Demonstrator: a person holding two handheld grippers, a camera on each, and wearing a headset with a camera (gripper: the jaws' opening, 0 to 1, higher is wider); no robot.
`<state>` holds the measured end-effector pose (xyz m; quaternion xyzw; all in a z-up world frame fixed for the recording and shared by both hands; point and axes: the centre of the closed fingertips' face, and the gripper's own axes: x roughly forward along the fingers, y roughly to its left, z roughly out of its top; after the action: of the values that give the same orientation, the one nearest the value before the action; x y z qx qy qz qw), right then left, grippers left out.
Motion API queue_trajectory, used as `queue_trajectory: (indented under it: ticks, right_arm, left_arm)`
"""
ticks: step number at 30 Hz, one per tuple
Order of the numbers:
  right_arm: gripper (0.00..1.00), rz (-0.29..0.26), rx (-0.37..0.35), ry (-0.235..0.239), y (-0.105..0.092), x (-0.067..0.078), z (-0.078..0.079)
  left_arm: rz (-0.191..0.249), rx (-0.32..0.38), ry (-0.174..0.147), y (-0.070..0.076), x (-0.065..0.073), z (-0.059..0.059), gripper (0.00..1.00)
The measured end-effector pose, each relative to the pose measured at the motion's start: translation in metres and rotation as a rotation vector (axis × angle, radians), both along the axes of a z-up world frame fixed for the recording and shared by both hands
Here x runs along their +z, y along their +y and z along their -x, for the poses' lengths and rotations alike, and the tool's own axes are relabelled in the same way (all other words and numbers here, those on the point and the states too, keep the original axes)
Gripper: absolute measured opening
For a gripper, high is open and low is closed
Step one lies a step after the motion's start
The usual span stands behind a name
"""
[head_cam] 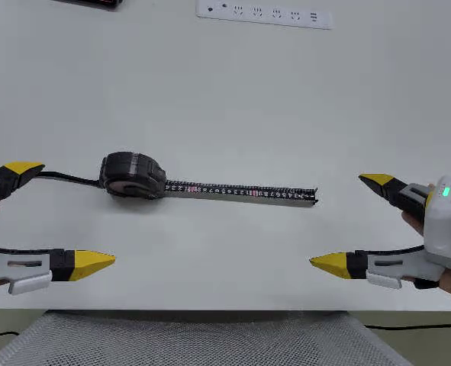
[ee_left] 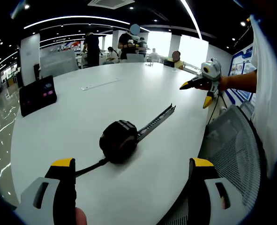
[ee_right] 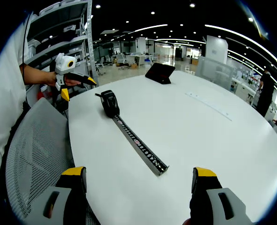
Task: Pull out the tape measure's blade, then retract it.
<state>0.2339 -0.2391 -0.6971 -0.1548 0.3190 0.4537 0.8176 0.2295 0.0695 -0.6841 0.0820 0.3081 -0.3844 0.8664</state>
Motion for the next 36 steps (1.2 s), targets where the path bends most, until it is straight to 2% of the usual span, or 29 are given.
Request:
queue_trajectory:
  ticks: [13, 18, 20, 36]
  right_arm:
    - [0.96, -0.033, -0.027, -0.004, 0.002, 0.006, 0.011]
    - [0.96, -0.035, -0.028, 0.004, 0.001, 0.004, 0.013]
    - [0.97, -0.032, -0.025, 0.002, 0.002, 0.004, 0.013]
    - [0.97, -0.039, -0.03, -0.002, 0.002, 0.007, 0.012]
  left_arm:
    - [0.006, 0.005, 0.016, -0.002, 0.0, 0.011, 0.99]
    - [0.013, 0.013, 0.019, -0.002, -0.002, 0.012, 0.99]
    - [0.019, 0.014, 0.029, -0.002, -0.004, 0.013, 0.99]
    - [0.021, 0.026, 0.028, 0.0, -0.002, 0.013, 0.99]
